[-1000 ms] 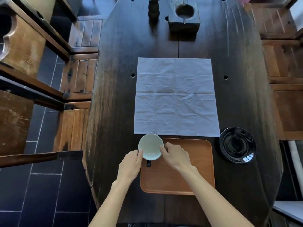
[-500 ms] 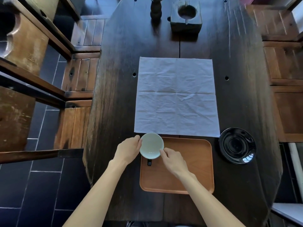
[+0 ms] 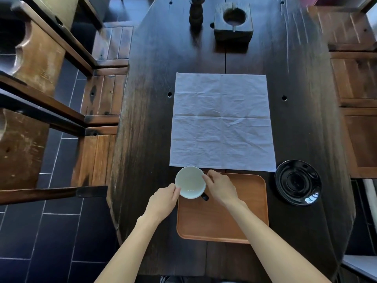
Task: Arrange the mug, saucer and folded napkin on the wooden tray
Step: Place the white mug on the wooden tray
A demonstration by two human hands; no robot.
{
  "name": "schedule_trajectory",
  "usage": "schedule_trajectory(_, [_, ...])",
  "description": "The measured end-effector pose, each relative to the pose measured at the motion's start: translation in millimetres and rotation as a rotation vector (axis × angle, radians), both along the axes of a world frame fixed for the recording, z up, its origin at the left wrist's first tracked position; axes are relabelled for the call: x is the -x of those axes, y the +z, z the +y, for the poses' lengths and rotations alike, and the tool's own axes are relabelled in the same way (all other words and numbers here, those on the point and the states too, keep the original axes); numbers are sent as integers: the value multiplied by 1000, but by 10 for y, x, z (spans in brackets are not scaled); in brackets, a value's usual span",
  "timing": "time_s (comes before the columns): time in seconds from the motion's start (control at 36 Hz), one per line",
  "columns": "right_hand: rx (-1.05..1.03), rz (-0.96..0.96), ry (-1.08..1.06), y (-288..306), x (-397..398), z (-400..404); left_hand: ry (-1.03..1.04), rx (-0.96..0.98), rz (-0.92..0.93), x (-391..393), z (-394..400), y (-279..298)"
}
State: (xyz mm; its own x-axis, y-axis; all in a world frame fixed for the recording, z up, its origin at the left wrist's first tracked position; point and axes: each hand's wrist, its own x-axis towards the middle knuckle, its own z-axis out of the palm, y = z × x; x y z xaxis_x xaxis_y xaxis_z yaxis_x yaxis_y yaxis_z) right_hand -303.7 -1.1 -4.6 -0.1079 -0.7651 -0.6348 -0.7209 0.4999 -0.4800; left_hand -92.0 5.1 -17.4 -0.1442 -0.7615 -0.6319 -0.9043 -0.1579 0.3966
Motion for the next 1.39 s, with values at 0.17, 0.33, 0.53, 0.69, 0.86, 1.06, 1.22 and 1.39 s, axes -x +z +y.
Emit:
schedule_trajectory(0.17, [-6, -16, -52, 35, -2, 118, 3, 64, -13, -38, -121, 67])
schedule_trajectory(0.33, [-64, 12, -2, 56, -132, 285, -43, 179, -23, 11, -378, 87])
schedule_trajectory(0.53, [-83, 70, 60, 41, -198, 308, -105, 132, 7, 24, -530, 58])
schedule_trajectory(0.69, [-57, 119, 108, 21, -146, 215, -70, 98, 14, 4, -452, 35])
schedule_trajectory(0.86, [-2, 152, 136, 7, -114, 78, 109, 97, 72, -16, -197, -7])
schedule_trajectory(1.06, [36, 134, 121, 19, -79, -8, 290, 57, 117, 60, 54, -26])
schedule_trajectory(1.22, [36, 91, 44, 28, -21, 102, 242, 60, 49, 30, 3, 39])
schedule_trajectory(1.39, [44, 106, -16, 19, -83, 282, 187, 50, 27, -22, -28, 46])
